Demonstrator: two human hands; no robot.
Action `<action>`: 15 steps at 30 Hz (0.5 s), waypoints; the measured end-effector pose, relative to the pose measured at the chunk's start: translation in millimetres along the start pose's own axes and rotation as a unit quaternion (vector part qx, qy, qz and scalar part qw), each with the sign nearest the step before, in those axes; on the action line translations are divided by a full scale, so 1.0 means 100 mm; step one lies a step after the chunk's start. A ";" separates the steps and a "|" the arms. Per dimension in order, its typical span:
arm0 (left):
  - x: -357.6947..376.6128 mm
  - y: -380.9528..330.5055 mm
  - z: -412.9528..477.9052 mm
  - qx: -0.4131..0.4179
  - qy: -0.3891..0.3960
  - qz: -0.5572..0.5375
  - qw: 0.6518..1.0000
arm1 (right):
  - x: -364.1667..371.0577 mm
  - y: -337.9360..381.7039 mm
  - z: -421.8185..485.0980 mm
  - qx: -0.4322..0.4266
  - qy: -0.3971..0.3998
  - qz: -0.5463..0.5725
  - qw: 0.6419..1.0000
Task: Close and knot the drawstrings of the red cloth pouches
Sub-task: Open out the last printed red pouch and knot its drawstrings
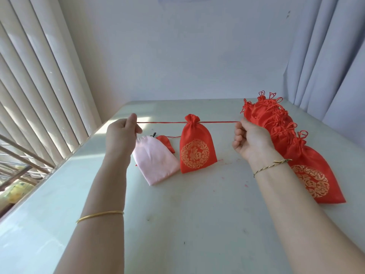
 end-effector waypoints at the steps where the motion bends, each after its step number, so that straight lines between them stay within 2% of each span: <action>1: 0.01 0.00 -0.02 -0.018 -0.009 -0.046 0.999 | -0.01 0.01 -0.01 -0.007 -0.010 0.007 1.000; 3: 0.12 -0.02 -0.06 -0.069 0.009 -0.190 0.979 | 0.02 0.05 -0.05 -0.025 -0.018 0.004 1.000; 5: 0.31 -0.17 -0.08 -0.089 0.076 -0.361 0.925 | 0.06 0.13 -0.10 -0.042 -0.007 -0.013 0.999; 7: 0.43 -0.38 -0.13 -0.082 0.137 -0.455 0.876 | 0.12 0.23 -0.16 -0.058 0.013 -0.027 0.998; 10: 0.56 -0.67 -0.24 -0.055 0.193 -0.470 0.859 | 0.31 0.39 -0.32 -0.098 0.062 -0.055 0.992; 15: 0.67 -1.01 -0.47 0.038 0.275 -0.324 0.905 | 0.70 0.64 -0.76 -0.209 0.146 -0.161 0.953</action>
Point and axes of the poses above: each hand's wrist, its own z-axis towards the middle knuckle, its own x-axis out of the palm, y = z × x, the point moved 10 cm from there along z, towards the middle knuckle, and after that the axes turned 6 degrees about x, right-handed, at the moved point
